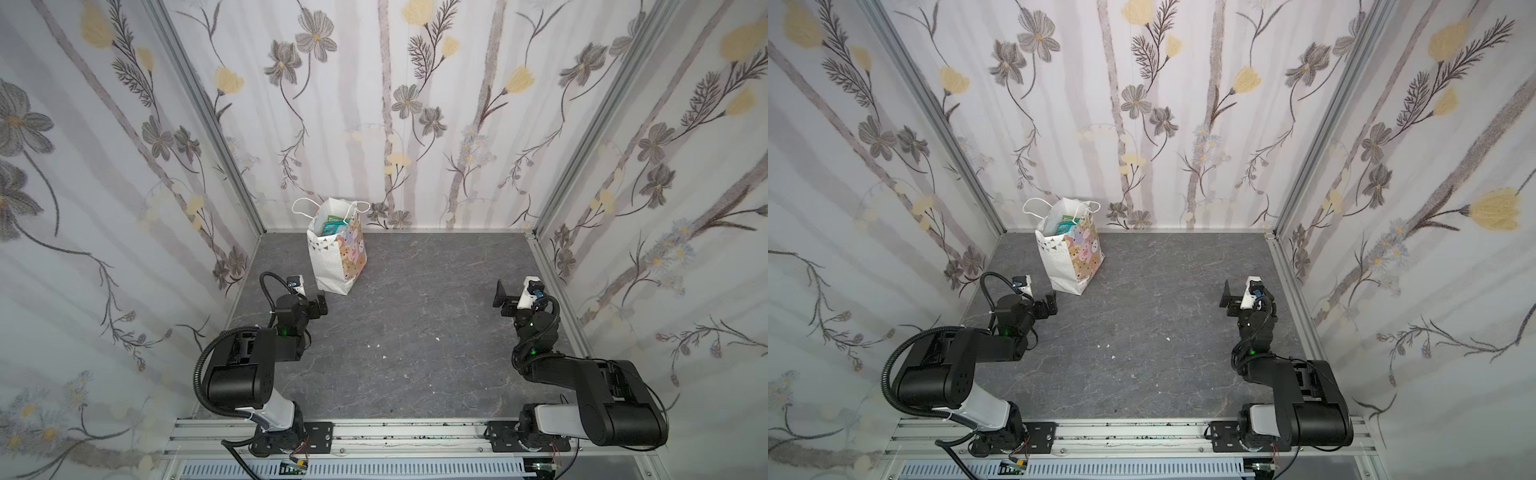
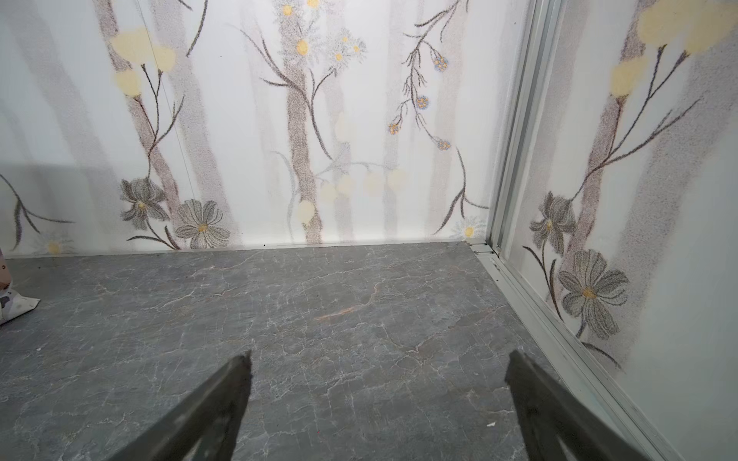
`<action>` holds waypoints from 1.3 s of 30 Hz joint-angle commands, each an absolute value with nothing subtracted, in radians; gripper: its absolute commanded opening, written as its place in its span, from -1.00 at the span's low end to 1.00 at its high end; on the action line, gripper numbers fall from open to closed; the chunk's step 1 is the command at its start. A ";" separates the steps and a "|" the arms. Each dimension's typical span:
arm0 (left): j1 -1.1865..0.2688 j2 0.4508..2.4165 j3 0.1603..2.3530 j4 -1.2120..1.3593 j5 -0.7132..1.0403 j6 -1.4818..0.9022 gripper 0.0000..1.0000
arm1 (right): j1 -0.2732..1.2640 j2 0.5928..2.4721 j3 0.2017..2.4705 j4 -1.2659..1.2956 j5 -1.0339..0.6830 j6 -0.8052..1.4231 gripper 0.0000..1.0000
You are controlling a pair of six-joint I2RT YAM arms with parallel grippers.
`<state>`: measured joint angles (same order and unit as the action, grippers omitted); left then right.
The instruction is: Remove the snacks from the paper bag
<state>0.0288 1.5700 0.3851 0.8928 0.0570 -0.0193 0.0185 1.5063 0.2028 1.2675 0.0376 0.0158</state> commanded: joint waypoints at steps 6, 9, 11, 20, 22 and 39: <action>0.029 1.571 0.391 0.910 0.062 -0.018 1.00 | 0.018 1.509 0.204 1.303 0.010 -0.003 0.99; 0.029 1.571 0.391 0.911 0.063 -0.018 1.00 | 0.017 1.510 0.206 1.303 0.016 0.002 0.99; 0.029 1.572 0.392 0.911 0.063 -0.018 1.00 | 0.018 1.509 0.207 1.300 0.042 0.010 0.99; 0.029 1.565 0.379 0.931 0.037 -0.026 1.00 | 0.016 1.486 0.208 1.281 0.034 0.013 0.99; 0.029 1.534 0.358 0.942 -0.019 -0.048 1.00 | 0.016 1.422 0.232 1.179 0.037 0.012 0.99; -0.023 0.866 0.638 0.061 -0.147 -0.641 0.95 | 0.219 1.313 1.000 0.039 -0.162 0.440 0.90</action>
<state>-0.0189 0.8753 0.5556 0.3332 -0.2028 -0.4343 0.1699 1.2720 0.9096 0.2741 -0.1108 0.3943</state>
